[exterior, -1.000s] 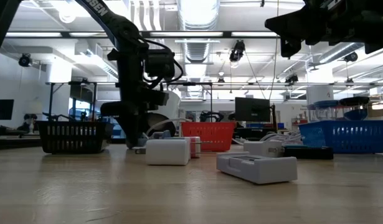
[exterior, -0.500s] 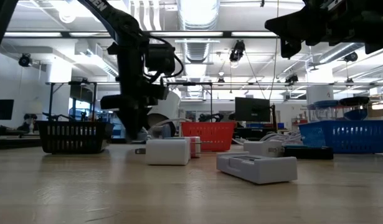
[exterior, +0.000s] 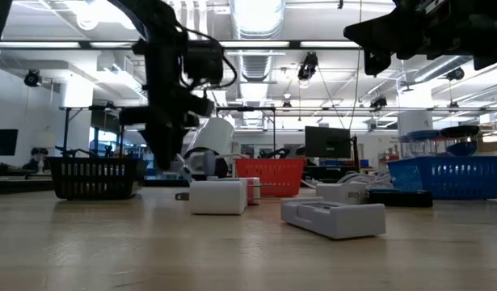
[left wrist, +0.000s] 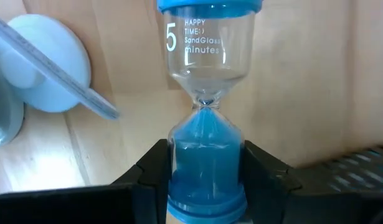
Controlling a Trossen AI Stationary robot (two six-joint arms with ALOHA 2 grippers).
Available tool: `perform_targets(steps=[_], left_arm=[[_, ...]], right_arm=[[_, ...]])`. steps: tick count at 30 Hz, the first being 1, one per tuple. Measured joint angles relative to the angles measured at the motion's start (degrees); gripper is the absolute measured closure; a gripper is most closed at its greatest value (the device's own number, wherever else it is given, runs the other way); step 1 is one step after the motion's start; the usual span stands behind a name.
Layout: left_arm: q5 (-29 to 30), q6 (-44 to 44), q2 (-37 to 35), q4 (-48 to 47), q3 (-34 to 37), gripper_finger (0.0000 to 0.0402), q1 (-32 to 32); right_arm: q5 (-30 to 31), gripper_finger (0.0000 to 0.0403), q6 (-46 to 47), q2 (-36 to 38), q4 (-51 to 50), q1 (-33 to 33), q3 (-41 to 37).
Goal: Pick & Place Office items
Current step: Put the light blue hourglass into the blue basket
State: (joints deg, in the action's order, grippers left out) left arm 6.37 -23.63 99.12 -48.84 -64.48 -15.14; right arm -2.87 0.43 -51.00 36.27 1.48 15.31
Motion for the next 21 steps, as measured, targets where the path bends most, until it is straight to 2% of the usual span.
perform_targets(steps=[5,14,21], left_arm=[[-0.1,3.2,-4.7,-3.9,-0.5,0.0264,3.6],[-6.4,12.9,-14.3,-11.9,-3.3,0.0264,11.7],[-7.3,21.0,-16.0,-20.2,-6.9,0.0264,18.7]], right_arm=[[0.0,0.0394,0.0,0.0,0.0,0.0,0.0],[0.0,0.0394,-2.0,0.0,-0.4,0.1,0.0],[-0.1,0.0394,-6.0,-3.2,0.0,2.1,0.1]])
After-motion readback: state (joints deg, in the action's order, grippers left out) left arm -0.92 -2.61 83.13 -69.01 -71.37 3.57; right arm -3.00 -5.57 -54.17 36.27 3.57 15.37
